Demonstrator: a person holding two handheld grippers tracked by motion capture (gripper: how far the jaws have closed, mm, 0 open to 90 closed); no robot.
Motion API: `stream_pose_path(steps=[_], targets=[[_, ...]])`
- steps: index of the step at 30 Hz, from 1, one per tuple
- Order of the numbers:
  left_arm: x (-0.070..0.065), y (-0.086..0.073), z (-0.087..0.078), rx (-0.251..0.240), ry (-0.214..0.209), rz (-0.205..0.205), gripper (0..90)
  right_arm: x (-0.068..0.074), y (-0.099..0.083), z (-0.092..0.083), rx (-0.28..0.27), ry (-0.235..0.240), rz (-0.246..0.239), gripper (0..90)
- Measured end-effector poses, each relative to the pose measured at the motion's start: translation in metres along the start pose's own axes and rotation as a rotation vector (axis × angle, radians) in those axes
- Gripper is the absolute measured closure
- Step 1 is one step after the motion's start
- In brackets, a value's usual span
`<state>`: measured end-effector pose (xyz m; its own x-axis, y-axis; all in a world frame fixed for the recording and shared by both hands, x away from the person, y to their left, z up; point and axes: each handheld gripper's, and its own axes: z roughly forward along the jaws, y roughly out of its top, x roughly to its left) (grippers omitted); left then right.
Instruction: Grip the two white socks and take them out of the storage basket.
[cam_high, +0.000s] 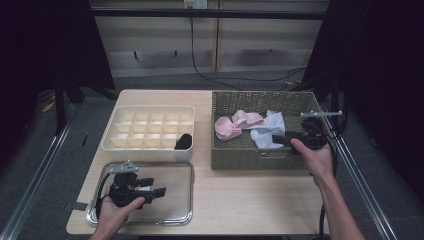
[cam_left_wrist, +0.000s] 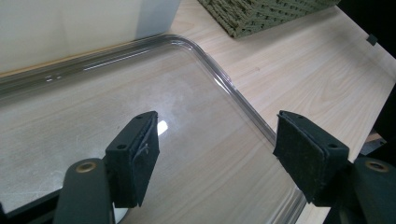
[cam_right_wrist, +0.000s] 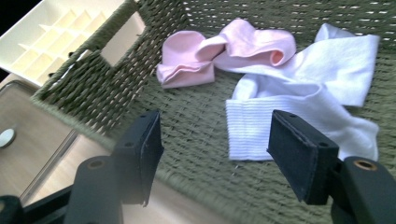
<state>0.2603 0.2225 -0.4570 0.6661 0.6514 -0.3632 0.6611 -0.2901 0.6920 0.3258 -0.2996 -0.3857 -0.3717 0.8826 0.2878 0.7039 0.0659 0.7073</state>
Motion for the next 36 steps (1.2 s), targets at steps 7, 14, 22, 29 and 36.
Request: stream_pose_path(steps=[7,14,22,29,36], targets=[[0.001,0.001,-0.001,-0.012,-0.005,-0.001,30.6,-0.014,0.01,0.013,0.025,-0.027,0.033,37.5],[0.005,0.001,-0.001,-0.022,-0.004,-0.023,30.9,-0.021,0.022,0.02,0.038,-0.034,0.049,41.6],[0.007,0.003,-0.002,-0.031,-0.001,-0.036,30.8,-0.033,0.032,0.032,0.068,-0.06,0.064,45.5],[0.01,0.003,-0.002,-0.032,0.001,-0.033,30.8,-0.046,0.038,0.046,0.104,-0.083,0.084,51.2],[0.01,0.003,-0.002,-0.034,0.0,-0.035,30.9,-0.053,0.049,0.058,0.142,-0.12,0.083,56.7]])
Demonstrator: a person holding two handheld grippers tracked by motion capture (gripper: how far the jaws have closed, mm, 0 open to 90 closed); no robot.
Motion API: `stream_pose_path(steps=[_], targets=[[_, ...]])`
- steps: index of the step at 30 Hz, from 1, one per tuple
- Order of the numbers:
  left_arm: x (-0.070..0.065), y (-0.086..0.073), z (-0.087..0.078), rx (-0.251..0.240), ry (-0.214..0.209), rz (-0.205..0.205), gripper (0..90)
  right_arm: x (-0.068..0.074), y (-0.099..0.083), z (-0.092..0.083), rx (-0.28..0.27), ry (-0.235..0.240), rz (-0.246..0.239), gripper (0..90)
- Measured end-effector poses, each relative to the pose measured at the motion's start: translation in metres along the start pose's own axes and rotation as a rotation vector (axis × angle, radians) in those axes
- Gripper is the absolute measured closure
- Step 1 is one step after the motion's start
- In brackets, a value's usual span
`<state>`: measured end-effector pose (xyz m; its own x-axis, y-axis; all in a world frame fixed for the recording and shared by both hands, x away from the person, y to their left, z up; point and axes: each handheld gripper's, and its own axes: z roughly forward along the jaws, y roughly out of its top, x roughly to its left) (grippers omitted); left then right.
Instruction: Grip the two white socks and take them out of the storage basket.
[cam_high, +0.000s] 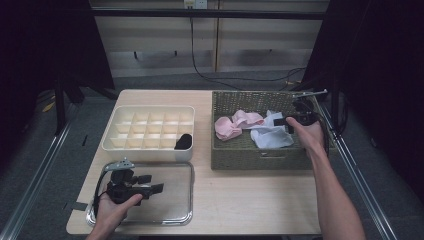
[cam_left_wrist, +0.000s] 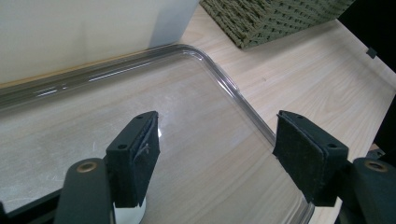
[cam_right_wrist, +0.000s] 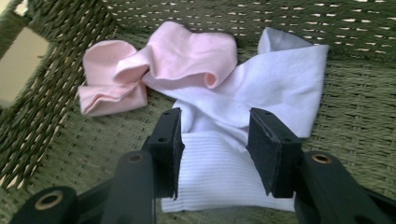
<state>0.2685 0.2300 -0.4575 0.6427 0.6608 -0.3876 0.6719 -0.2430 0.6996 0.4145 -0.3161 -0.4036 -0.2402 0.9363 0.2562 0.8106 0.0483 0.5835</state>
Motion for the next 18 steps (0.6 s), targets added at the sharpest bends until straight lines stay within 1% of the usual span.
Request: stream_pose_path(steps=[1,3,4,6,7,9,10,11,13,14,15,18], targets=[[0.0,0.0,0.0,0.0,-0.003,0.002,30.8,-0.001,0.004,0.002,0.002,0.003,0.002,58.1],[0.001,0.0,-0.001,0.0,-0.003,0.004,30.9,-0.002,0.005,0.003,0.002,0.001,0.001,58.3],[0.001,0.0,-0.001,0.002,-0.003,0.006,30.8,-0.002,0.006,0.005,0.021,-0.011,0.006,58.5],[0.001,0.0,-0.001,0.003,-0.003,0.008,30.8,-0.003,0.009,0.008,0.028,-0.016,0.008,59.5],[0.001,-0.001,-0.001,-0.001,-0.005,0.0,30.8,-0.005,0.011,0.013,0.044,-0.032,0.01,59.8],[0.001,-0.001,-0.001,-0.002,-0.006,-0.002,30.8,-0.006,0.013,0.015,0.047,-0.029,0.014,60.0],[0.001,-0.001,-0.001,0.0,-0.007,-0.002,30.8,-0.006,0.014,0.016,0.045,-0.015,0.022,60.2],[0.001,0.0,0.0,0.001,-0.006,-0.001,30.8,-0.007,0.016,0.018,0.041,-0.023,0.027,60.8],[0.001,0.0,0.0,0.001,-0.01,0.002,30.7,-0.008,0.017,0.022,0.064,-0.044,0.023,61.2],[0.002,0.0,0.0,0.001,-0.014,0.006,29.8,-0.009,0.017,0.025,0.071,-0.041,0.028,62.0],[0.002,0.0,0.0,-0.002,-0.018,0.005,29.0,-0.01,0.017,0.027,0.077,-0.05,0.03,62.0],[0.002,0.0,-0.001,0.002,-0.014,0.006,28.5,-0.011,0.016,0.031,0.102,-0.053,0.033,61.5]])
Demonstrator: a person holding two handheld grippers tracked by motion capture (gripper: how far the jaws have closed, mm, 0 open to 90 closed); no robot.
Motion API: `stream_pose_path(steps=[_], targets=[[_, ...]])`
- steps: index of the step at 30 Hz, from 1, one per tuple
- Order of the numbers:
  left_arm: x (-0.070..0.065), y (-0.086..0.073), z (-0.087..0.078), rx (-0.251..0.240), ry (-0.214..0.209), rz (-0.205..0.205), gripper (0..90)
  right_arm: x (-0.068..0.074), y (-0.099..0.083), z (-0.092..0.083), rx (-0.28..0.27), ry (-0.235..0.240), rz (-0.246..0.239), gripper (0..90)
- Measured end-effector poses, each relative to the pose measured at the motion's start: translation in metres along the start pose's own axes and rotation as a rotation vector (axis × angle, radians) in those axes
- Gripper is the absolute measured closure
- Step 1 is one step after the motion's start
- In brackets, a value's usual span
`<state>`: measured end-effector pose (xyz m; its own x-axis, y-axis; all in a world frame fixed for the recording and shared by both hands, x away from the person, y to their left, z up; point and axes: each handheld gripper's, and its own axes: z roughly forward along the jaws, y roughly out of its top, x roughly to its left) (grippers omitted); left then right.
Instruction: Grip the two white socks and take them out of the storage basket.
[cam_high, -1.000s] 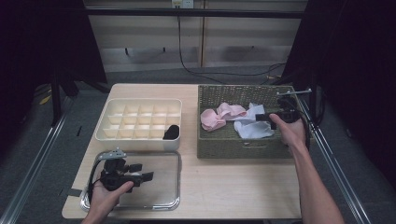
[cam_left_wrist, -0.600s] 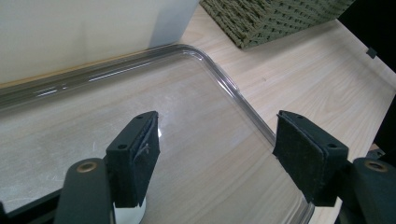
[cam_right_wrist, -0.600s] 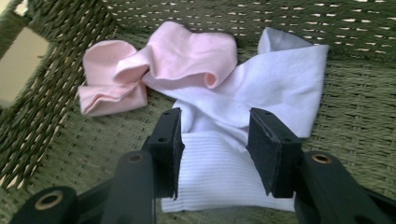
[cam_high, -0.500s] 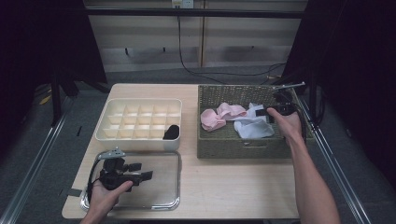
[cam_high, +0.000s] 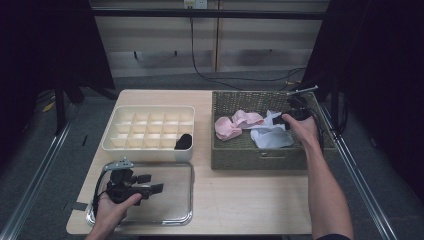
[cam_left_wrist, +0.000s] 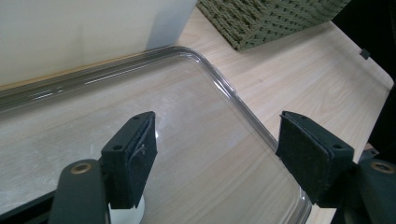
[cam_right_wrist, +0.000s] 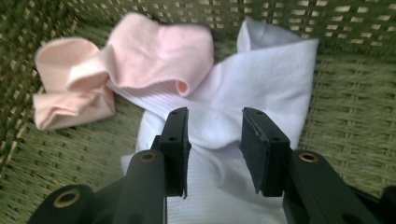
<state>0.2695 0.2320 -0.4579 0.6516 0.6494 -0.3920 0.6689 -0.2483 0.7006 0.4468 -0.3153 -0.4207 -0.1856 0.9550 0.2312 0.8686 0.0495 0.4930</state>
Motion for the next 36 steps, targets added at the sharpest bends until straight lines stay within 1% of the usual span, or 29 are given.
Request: stream_pose_path(steps=[1,3,4,5,6,8,9,10,11,12,13,14,15,16,18,19,20,21,22,23,25,26,27,28,30,31,33,36], targets=[[0.0,0.0,0.0,-0.001,-0.004,0.0,28.5,0.0,0.0,0.002,0.019,-0.005,0.004,61.6],[0.0,0.0,0.0,-0.002,-0.006,-0.001,28.5,-0.001,-0.001,0.005,0.028,-0.005,0.008,62.0],[0.0,0.0,0.0,-0.004,-0.008,0.0,28.5,-0.001,-0.001,0.007,0.05,-0.019,0.009,62.0],[0.0,0.0,-0.001,-0.004,-0.008,0.006,28.5,-0.001,-0.002,0.009,0.055,-0.021,0.01,62.5],[0.0,0.0,-0.001,-0.006,-0.007,0.003,28.5,-0.001,-0.001,0.01,0.062,-0.019,0.012,63.6],[0.0,-0.001,-0.001,-0.006,-0.006,0.001,28.6,0.0,-0.001,0.012,0.08,-0.033,0.008,65.4],[0.0,-0.001,-0.001,-0.003,-0.004,-0.001,28.6,0.0,-0.002,0.015,0.104,-0.026,0.014,68.5],[0.0,-0.001,-0.001,-0.006,-0.005,-0.003,28.6,0.0,-0.002,0.015,0.104,-0.026,0.014,68.5],[0.0,-0.001,-0.001,-0.003,-0.002,-0.004,28.6,-0.001,-0.002,0.015,0.113,-0.031,0.011,70.9],[0.0,-0.001,-0.001,-0.001,0.001,0.003,28.8,-0.001,-0.001,0.016,0.127,-0.023,0.017,74.8],[0.0,-0.001,-0.001,0.001,-0.001,0.003,28.8,-0.001,-0.001,0.017,0.133,-0.032,0.014,79.2],[0.0,-0.001,0.0,0.002,-0.004,0.003,28.8,-0.001,-0.001,0.017,0.132,-0.026,0.015,83.8],[0.0,-0.001,0.0,0.004,-0.004,0.007,28.8,-0.001,-0.001,0.016,0.127,-0.02,0.023,86.5],[0.0,-0.001,0.0,0.002,-0.005,0.004,28.8,-0.001,0.0,0.013,0.103,-0.014,0.022,88.9],[0.0,-0.001,0.0,0.002,-0.005,0.004,28.8,-0.001,0.0,0.011,0.096,-0.008,0.03,89.0],[0.0,-0.001,0.0,0.002,-0.004,0.002,28.9,-0.002,0.0,0.007,0.074,-0.007,0.035,89.2],[0.0,-0.001,0.0,0.007,-0.004,0.009,28.9,-0.002,0.0,0.005,0.06,0.011,0.041,89.2],[0.0,-0.001,0.001,0.007,-0.003,0.009,28.9,-0.002,0.0,0.005,0.06,0.011,0.041,89.2],[0.0,-0.001,0.001,0.007,-0.002,0.009,28.9,-0.002,0.001,0.0,0.037,0.023,0.042,89.2],[0.0,-0.001,0.001,0.003,-0.006,0.007,28.9,-0.002,0.001,0.0,0.037,0.023,0.042,89.2],[-0.001,0.0,0.002,-0.004,-0.011,0.018,28.7,0.0,0.0,-0.004,0.018,0.045,0.036,89.2],[0.0,0.001,0.003,0.001,-0.006,0.019,28.8,0.001,0.0,-0.006,0.015,0.045,0.036,89.2],[-0.001,0.001,0.004,0.001,-0.005,0.013,29.1,0.001,0.0,-0.01,0.0,0.06,0.042,89.3],[-0.001,0.001,0.004,-0.001,-0.006,0.012,29.1,0.001,0.0,-0.01,0.0,0.06,0.042,89.3],[-0.001,0.001,0.005,0.002,-0.004,0.013,29.3,0.0,0.0,-0.013,-0.018,0.078,0.048,89.3],[-0.001,0.001,0.005,0.001,-0.004,0.013,29.3,0.0,0.0,-0.015,-0.025,0.088,0.058,89.3],[-0.001,0.001,0.005,0.0,-0.004,0.013,29.3,0.001,0.0,-0.017,-0.031,0.095,0.058,89.3],[0.0,0.002,0.005,0.003,-0.002,0.018,29.3,0.0,0.0,-0.021,-0.055,0.125,0.073,89.3]])
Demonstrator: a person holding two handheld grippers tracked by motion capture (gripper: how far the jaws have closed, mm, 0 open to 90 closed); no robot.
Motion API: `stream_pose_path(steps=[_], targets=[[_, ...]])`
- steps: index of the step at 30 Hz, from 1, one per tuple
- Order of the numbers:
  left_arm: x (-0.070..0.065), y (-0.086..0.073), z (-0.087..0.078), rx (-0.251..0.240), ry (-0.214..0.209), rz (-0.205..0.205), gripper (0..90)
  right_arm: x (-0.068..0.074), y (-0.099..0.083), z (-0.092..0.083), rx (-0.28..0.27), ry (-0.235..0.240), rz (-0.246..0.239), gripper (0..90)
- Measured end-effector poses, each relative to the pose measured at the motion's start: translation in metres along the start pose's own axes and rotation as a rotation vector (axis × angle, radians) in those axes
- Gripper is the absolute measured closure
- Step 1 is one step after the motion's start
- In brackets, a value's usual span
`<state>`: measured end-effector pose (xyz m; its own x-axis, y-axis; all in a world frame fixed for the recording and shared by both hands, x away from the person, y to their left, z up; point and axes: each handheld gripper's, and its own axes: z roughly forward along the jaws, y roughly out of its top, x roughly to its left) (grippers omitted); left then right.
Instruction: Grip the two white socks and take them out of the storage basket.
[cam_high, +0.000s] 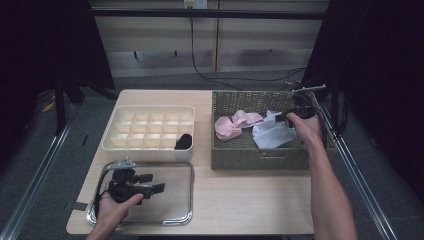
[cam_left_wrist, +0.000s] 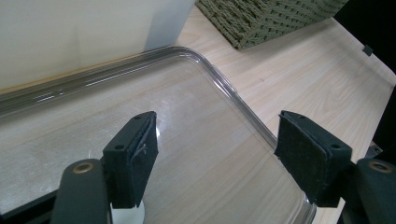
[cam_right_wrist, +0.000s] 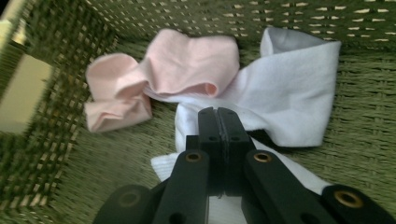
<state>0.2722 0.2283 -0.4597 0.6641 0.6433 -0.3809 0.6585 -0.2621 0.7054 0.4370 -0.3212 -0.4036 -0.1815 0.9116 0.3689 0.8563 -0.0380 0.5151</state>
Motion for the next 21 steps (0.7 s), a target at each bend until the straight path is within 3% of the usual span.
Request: stream_pose_path(steps=[7,21], targets=[[0.0,-0.001,0.0,-0.004,0.0,-0.005,29.4,0.003,0.0,-0.008,-0.042,0.049,0.008,89.4],[0.001,-0.002,0.0,-0.008,0.014,-0.01,29.5,0.017,0.002,-0.021,-0.078,0.07,-0.016,89.4]])
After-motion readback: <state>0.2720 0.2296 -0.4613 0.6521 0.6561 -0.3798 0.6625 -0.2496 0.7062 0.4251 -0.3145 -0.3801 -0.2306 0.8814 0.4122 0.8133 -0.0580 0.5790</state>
